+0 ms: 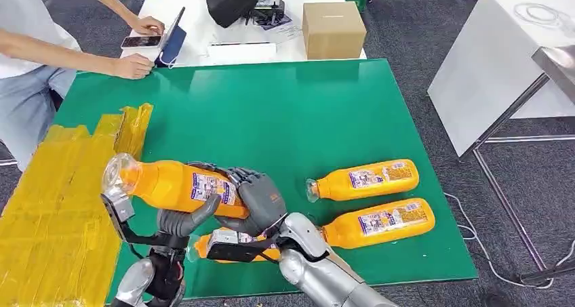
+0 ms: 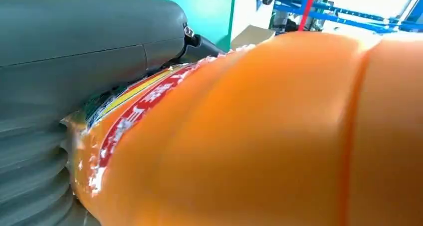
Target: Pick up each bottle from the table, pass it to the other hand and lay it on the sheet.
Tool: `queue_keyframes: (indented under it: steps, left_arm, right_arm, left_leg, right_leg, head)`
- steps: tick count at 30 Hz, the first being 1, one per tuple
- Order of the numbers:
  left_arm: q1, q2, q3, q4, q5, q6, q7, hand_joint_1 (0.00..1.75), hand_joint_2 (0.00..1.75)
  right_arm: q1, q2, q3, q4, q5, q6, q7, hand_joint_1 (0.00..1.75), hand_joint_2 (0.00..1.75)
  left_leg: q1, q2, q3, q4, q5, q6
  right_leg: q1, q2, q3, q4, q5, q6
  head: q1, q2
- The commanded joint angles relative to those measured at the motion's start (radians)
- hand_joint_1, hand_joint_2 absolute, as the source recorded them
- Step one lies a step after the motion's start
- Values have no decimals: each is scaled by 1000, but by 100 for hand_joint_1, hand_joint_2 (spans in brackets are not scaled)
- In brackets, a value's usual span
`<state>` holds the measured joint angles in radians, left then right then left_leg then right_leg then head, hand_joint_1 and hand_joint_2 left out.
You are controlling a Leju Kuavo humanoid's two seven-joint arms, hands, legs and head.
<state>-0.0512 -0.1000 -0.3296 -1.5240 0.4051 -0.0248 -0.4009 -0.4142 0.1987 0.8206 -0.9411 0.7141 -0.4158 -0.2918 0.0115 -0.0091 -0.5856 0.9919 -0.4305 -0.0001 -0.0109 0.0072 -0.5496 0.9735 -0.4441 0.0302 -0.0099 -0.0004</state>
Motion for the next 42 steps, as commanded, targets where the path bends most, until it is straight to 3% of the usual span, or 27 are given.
queue_keyframes:
  steps: [1, 13, 14, 15, 18, 21, 24, 28, 34, 38, 40, 42]
  left_arm:
    - [-57, -16, 23, 7, 2, 7, 0, 175, 175]
    - [-55, -19, 28, -4, 3, 24, -17, 175, 175]
    - [-54, -19, 31, -10, -8, 41, -29, 175, 175]
    - [-54, -16, 32, -13, -20, 53, -38, 175, 175]
    - [-60, 5, 45, -30, -132, 169, -100, 175, 175]
    - [-80, 29, 86, -12, -336, 384, -186, 175, 175]
    - [-91, 55, 106, 23, -428, 431, -185, 175, 175]
    - [-87, 67, 119, 61, -599, 538, -190, 175, 175]
    - [-123, 121, 130, 163, -980, 676, -78, 175, 175]
    - [-150, 120, 264, 240, -1528, 723, 63, 175, 175]
    - [-170, 163, 299, 311, -1807, 723, 177, 175, 175]
    - [-206, 229, 259, 434, -1892, 723, 263, 175, 175]
  right_arm:
    - [-1, -20, 81, 32, 8, 19, -13, 175, 175]
    - [2, -19, 70, 25, -4, 1, -20, 171, 175]
    - [11, -19, 55, 7, -24, -16, -33, 65, 175]
    - [17, -21, 46, -6, -34, -25, -41, 0, 175]
    - [61, -50, -15, -139, -128, -48, -89, 0, 175]
    - [112, -83, -84, -317, -248, -14, -125, 0, 175]
    - [160, -116, -122, -468, -263, -22, -156, 0, 175]
    - [218, -157, -156, -613, -354, 55, -161, 0, 175]
    - [273, -179, -215, -705, -481, 154, -190, 0, 175]
    - [323, -204, -262, -785, -514, 171, -213, 0, 175]
    - [338, -208, -277, -818, -520, 167, -221, 0, 175]
    - [344, -205, -286, -836, -520, 164, -223, 0, 175]
  left_leg:
    - [0, -1, 2, 0, -1, 0]
    - [1, -2, 2, 0, -1, 0]
    - [0, -2, 2, 0, 0, 0]
    - [0, -2, 1, 0, 0, 0]
    - [1, -2, 3, 0, -1, 1]
    - [0, -3, 1, 0, -1, 0]
    - [1, -3, 1, 0, -1, 0]
    - [-1, -6, 1, -1, 0, 1]
    - [-1, -3, 3, -1, -1, 1]
    - [0, -3, 2, -1, 0, 0]
    - [0, -2, 4, -1, -1, 0]
    - [-1, -2, 3, -2, 0, 0]
  right_leg:
    - [1, -2, 3, -1, -1, -1]
    - [1, -3, 3, -1, -1, -1]
    - [1, -3, 3, -1, -1, -1]
    - [1, -2, 2, -1, -1, -1]
    - [1, -4, 4, -1, -2, -1]
    - [1, -4, 3, 0, -1, -1]
    - [1, -4, 3, 0, -1, -1]
    - [0, -5, 2, -1, -1, 0]
    - [0, -4, 4, -1, -1, -1]
    - [0, -3, 3, -2, -1, -1]
    - [1, -2, 5, -2, -1, -1]
    - [0, -2, 3, -1, -1, -1]
  head:
    - [0, 0]
    - [0, 0]
    - [0, 0]
    - [0, 0]
    - [0, 0]
    - [0, 0]
    - [0, 0]
    - [0, 0]
    - [0, 0]
    - [0, 0]
    - [0, 0]
    - [0, 0]
